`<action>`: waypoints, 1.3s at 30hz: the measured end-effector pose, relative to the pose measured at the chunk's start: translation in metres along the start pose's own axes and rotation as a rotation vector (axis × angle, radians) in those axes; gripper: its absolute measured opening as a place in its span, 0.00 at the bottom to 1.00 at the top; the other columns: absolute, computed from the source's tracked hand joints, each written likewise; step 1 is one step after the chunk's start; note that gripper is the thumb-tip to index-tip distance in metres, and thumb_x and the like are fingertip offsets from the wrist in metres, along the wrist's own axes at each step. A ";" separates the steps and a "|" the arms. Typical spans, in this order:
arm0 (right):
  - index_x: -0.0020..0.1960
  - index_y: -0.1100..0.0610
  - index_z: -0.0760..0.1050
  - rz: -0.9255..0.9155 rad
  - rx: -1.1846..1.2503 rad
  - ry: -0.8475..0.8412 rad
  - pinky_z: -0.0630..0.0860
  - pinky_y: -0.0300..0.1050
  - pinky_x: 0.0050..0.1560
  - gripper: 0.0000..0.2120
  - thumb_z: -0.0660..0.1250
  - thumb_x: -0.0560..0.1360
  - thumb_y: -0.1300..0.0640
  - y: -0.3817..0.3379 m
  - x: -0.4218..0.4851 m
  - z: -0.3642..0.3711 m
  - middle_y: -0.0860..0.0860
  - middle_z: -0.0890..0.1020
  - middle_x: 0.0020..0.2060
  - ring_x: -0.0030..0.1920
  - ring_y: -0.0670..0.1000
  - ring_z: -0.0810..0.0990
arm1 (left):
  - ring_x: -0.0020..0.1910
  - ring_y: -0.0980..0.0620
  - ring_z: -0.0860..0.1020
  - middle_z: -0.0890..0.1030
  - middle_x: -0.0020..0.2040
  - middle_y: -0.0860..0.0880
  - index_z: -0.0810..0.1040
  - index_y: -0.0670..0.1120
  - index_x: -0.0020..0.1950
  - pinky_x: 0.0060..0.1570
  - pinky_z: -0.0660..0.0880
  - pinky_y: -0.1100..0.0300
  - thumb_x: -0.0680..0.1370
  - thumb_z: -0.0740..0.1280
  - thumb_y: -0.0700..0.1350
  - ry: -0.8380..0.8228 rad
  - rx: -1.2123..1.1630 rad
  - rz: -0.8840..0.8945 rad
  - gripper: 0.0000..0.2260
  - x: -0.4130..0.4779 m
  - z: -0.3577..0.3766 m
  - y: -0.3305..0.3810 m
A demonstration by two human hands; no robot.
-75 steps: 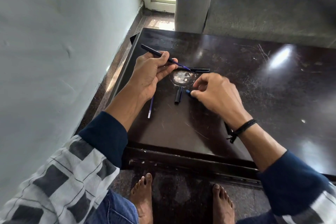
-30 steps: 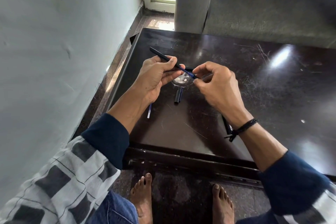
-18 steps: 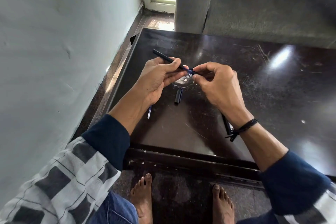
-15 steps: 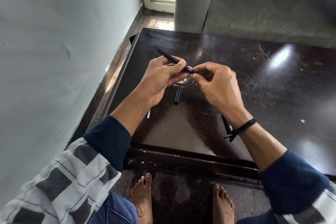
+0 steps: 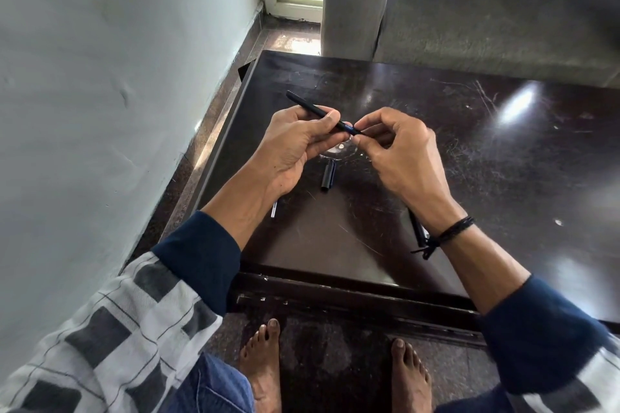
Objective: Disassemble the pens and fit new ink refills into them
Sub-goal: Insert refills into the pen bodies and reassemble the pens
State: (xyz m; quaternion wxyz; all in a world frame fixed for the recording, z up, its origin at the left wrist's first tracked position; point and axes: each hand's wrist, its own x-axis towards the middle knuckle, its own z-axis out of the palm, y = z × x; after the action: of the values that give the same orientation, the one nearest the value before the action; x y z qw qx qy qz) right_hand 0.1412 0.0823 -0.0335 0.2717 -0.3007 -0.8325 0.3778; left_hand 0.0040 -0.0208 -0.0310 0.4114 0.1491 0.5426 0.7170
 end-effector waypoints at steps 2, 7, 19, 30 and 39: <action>0.49 0.47 0.82 -0.007 -0.006 -0.010 0.78 0.34 0.46 0.07 0.76 0.75 0.57 0.000 0.000 0.001 0.41 0.85 0.42 0.44 0.39 0.83 | 0.45 0.43 0.86 0.85 0.48 0.36 0.80 0.35 0.52 0.47 0.83 0.59 0.78 0.70 0.35 -0.002 -0.009 -0.015 0.04 0.000 -0.001 -0.001; 0.51 0.48 0.84 -0.032 -0.039 0.027 0.76 0.29 0.46 0.07 0.76 0.74 0.57 0.002 0.000 0.000 0.42 0.85 0.45 0.45 0.37 0.82 | 0.44 0.44 0.86 0.86 0.47 0.37 0.81 0.34 0.52 0.45 0.83 0.60 0.77 0.71 0.35 -0.009 -0.027 -0.034 0.06 0.001 -0.002 0.000; 0.50 0.48 0.84 -0.051 -0.029 0.036 0.77 0.32 0.46 0.08 0.76 0.75 0.59 0.000 -0.002 0.000 0.42 0.84 0.45 0.45 0.38 0.82 | 0.43 0.45 0.86 0.86 0.46 0.38 0.78 0.29 0.59 0.45 0.83 0.60 0.77 0.71 0.35 0.003 -0.068 -0.046 0.13 0.002 -0.002 -0.002; 0.50 0.52 0.84 -0.125 -0.089 0.071 0.81 0.45 0.48 0.06 0.76 0.75 0.59 -0.001 -0.005 0.002 0.45 0.83 0.46 0.45 0.44 0.82 | 0.41 0.45 0.86 0.85 0.44 0.39 0.81 0.33 0.52 0.43 0.83 0.61 0.76 0.72 0.35 0.006 -0.029 -0.029 0.06 0.003 -0.001 -0.005; 0.53 0.50 0.85 -0.098 -0.059 0.062 0.79 0.36 0.48 0.06 0.74 0.76 0.58 -0.002 -0.003 0.003 0.43 0.84 0.45 0.46 0.41 0.82 | 0.41 0.46 0.86 0.85 0.44 0.38 0.80 0.31 0.55 0.45 0.83 0.61 0.77 0.72 0.35 0.021 -0.035 -0.035 0.10 0.004 -0.001 -0.004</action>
State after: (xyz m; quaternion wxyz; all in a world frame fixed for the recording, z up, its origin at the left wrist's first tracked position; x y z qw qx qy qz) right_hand 0.1407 0.0779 -0.0339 0.3065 -0.2789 -0.8482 0.3298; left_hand 0.0023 -0.0186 -0.0356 0.4207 0.1251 0.5367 0.7206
